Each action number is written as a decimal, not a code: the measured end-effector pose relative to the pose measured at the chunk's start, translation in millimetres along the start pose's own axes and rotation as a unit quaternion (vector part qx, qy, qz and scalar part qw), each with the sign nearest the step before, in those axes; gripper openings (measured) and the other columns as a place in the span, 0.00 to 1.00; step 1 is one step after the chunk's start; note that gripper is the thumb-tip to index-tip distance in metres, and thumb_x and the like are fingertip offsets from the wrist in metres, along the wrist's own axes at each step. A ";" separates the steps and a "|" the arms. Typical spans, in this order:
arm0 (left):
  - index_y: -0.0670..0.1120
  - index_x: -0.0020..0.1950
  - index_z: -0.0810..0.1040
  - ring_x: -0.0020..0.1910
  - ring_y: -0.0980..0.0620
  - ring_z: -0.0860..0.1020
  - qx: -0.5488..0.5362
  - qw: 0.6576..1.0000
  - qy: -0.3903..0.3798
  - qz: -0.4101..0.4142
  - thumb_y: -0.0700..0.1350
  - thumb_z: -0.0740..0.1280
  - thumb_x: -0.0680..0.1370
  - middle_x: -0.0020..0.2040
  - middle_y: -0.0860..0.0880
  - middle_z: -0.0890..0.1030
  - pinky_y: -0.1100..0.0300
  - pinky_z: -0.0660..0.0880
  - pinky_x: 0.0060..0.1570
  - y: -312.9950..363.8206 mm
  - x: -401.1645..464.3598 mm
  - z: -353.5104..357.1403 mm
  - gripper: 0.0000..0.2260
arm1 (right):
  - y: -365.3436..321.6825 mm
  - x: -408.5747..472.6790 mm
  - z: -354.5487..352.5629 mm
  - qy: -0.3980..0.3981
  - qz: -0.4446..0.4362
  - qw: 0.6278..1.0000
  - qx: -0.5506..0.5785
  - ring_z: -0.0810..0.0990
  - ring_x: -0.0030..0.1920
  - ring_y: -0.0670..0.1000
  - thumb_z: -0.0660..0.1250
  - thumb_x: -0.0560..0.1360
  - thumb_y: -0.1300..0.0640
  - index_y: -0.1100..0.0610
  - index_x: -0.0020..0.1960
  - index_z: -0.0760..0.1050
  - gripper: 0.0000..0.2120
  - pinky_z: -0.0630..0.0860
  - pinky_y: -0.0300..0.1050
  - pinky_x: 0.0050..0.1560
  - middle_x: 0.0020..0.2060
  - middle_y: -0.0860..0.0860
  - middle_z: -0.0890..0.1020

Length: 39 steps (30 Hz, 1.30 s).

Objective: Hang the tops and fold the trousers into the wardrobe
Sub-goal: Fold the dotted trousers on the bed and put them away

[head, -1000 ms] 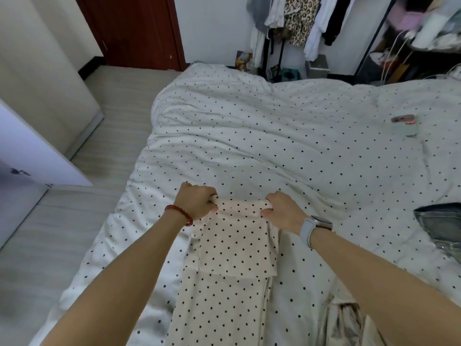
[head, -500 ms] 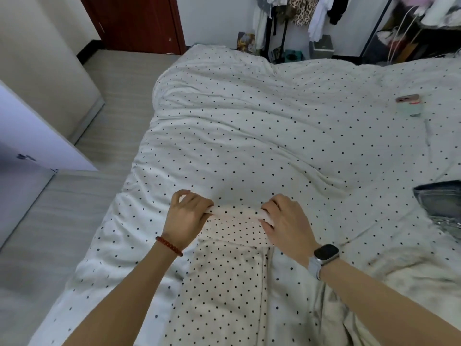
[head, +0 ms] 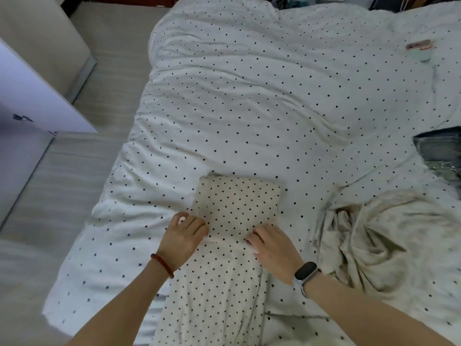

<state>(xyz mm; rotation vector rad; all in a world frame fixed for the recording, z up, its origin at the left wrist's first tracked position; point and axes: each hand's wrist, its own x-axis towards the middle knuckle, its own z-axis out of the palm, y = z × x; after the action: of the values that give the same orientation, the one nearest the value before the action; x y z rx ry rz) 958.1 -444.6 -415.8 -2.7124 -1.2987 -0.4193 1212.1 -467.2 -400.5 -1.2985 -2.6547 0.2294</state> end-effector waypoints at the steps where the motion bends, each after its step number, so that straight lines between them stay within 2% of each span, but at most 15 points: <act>1: 0.49 0.45 0.72 0.43 0.51 0.79 -0.013 0.999 -0.031 -0.004 0.37 0.60 0.72 0.43 0.50 0.81 0.56 0.67 0.53 5.4 -7.9 4.2 0.07 | -1.7 -6.7 5.4 -0.026 0.007 1.000 -0.002 0.72 0.37 0.50 0.77 0.58 0.58 0.55 0.45 0.72 0.20 0.74 0.41 0.33 0.38 0.49 0.76; 3: 0.49 0.46 0.76 0.49 0.51 0.77 -0.053 0.995 -0.081 -0.022 0.44 0.59 0.75 0.47 0.50 0.81 0.56 0.70 0.52 12.3 -16.2 6.6 0.06 | -2.5 -19.4 8.7 -0.071 0.010 0.997 -0.007 0.70 0.40 0.50 0.72 0.63 0.49 0.53 0.47 0.74 0.15 0.75 0.41 0.34 0.40 0.48 0.76; 5: 0.49 0.42 0.80 0.50 0.52 0.76 -0.081 0.990 -0.109 -0.040 0.47 0.61 0.70 0.47 0.52 0.81 0.54 0.69 0.53 12.5 -17.2 1.2 0.09 | -1.9 -25.5 3.0 -0.090 0.001 0.996 0.001 0.73 0.40 0.50 0.62 0.69 0.44 0.52 0.47 0.75 0.13 0.74 0.42 0.35 0.41 0.48 0.76; 8: 0.48 0.38 0.79 0.44 0.51 0.79 -0.070 0.992 -0.091 -0.058 0.46 0.60 0.66 0.42 0.53 0.81 0.52 0.66 0.56 4.2 7.1 -10.7 0.09 | 9.8 -7.6 -13.8 -0.039 -0.007 0.999 -0.014 0.75 0.39 0.51 0.57 0.73 0.50 0.54 0.46 0.76 0.11 0.73 0.44 0.38 0.41 0.49 0.77; 11: 0.46 0.45 0.80 0.46 0.48 0.80 -0.003 0.989 -0.096 -0.108 0.43 0.56 0.69 0.45 0.50 0.81 0.48 0.65 0.57 -5.6 53.6 -7.7 0.14 | 29.4 31.2 -23.3 0.003 0.041 0.998 -0.056 0.79 0.48 0.55 0.52 0.76 0.54 0.58 0.53 0.78 0.17 0.77 0.48 0.47 0.49 0.54 0.80; 14: 0.44 0.57 0.79 0.55 0.46 0.79 0.024 0.968 -0.187 -0.162 0.46 0.55 0.75 0.55 0.46 0.81 0.42 0.69 0.58 -10.2 99.3 6.5 0.18 | 51.3 64.3 -20.8 -0.087 0.131 0.984 -0.087 0.79 0.57 0.58 0.45 0.79 0.53 0.61 0.60 0.76 0.25 0.78 0.54 0.54 0.58 0.59 0.79; 17: 0.44 0.61 0.79 0.57 0.46 0.79 0.019 0.949 -0.279 -0.145 0.51 0.49 0.78 0.58 0.46 0.80 0.36 0.72 0.55 -13.6 115.2 26.1 0.23 | 63.8 74.8 -12.2 -0.157 0.165 0.971 -0.074 0.81 0.52 0.58 0.50 0.74 0.51 0.62 0.58 0.78 0.24 0.80 0.53 0.48 0.54 0.58 0.81; 21: 0.46 0.51 0.82 0.46 0.51 0.82 -0.027 0.959 -0.244 -0.141 0.49 0.51 0.76 0.47 0.51 0.83 0.34 0.69 0.55 -26.0 118.6 42.7 0.20 | 79.0 72.9 -7.9 -0.116 0.174 0.977 -0.029 0.81 0.43 0.56 0.53 0.73 0.54 0.61 0.53 0.79 0.19 0.77 0.46 0.36 0.44 0.54 0.81; 24: 0.49 0.58 0.79 0.53 0.51 0.79 -0.065 0.958 -0.244 -0.138 0.53 0.43 0.74 0.51 0.52 0.81 0.40 0.55 0.68 -37.6 123.9 42.7 0.27 | 85.8 74.8 -10.2 -0.137 0.208 0.968 0.031 0.73 0.56 0.56 0.54 0.78 0.53 0.60 0.62 0.70 0.17 0.71 0.49 0.53 0.54 0.54 0.75; 26: 0.52 0.65 0.73 0.61 0.55 0.72 -0.075 0.939 -0.306 -0.136 0.53 0.45 0.76 0.58 0.54 0.76 0.47 0.49 0.71 -43.7 131.9 36.4 0.24 | 90.4 79.2 -14.3 -0.189 0.238 0.951 0.057 0.69 0.59 0.55 0.55 0.78 0.49 0.58 0.64 0.67 0.19 0.67 0.49 0.57 0.57 0.53 0.72; 29: 0.55 0.68 0.69 0.62 0.54 0.68 -0.078 0.903 -0.405 -0.117 0.48 0.59 0.76 0.61 0.54 0.73 0.52 0.58 0.67 -48.8 147.5 29.5 0.20 | 91.2 84.8 -22.0 -0.224 0.224 0.946 0.071 0.70 0.56 0.55 0.57 0.76 0.49 0.59 0.62 0.67 0.18 0.66 0.48 0.55 0.56 0.53 0.72; 33: 0.55 0.70 0.66 0.62 0.52 0.66 -0.090 0.876 -0.460 -0.116 0.49 0.61 0.75 0.59 0.51 0.75 0.58 0.61 0.61 -52.8 151.9 18.9 0.22 | 82.5 78.7 -31.9 -0.244 0.194 0.946 0.094 0.70 0.45 0.54 0.56 0.79 0.52 0.59 0.62 0.64 0.15 0.64 0.46 0.50 0.52 0.53 0.74; 35: 0.52 0.66 0.69 0.61 0.51 0.69 -0.109 0.873 -0.457 -0.133 0.49 0.62 0.76 0.57 0.49 0.75 0.59 0.63 0.59 -52.9 149.4 8.9 0.18 | 79.1 75.9 -39.7 -0.219 0.190 0.951 0.108 0.69 0.43 0.53 0.55 0.80 0.54 0.59 0.62 0.64 0.14 0.63 0.44 0.46 0.55 0.53 0.74; 38: 0.48 0.46 0.70 0.51 0.49 0.76 -0.168 0.872 -0.427 -0.169 0.46 0.62 0.77 0.46 0.49 0.77 0.65 0.68 0.44 -54.8 148.2 -10.8 0.03 | 81.6 79.4 -53.0 -0.167 0.196 0.958 0.128 0.68 0.40 0.51 0.54 0.80 0.56 0.59 0.61 0.66 0.12 0.62 0.42 0.41 0.54 0.55 0.75; 39: 0.48 0.42 0.68 0.49 0.49 0.77 -0.171 0.874 -0.418 -0.177 0.46 0.62 0.77 0.44 0.49 0.78 0.67 0.67 0.40 -56.3 151.5 -19.2 0.06 | 83.2 82.7 -60.0 -0.160 0.197 0.958 0.132 0.69 0.40 0.51 0.54 0.80 0.57 0.59 0.60 0.66 0.11 0.63 0.42 0.41 0.53 0.55 0.75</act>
<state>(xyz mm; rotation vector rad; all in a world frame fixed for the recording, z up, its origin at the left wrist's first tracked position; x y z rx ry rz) 1001.1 -300.0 -354.7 -3.0590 -2.1013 0.6749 1239.4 -347.5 -352.5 -1.8066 -2.4514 0.8852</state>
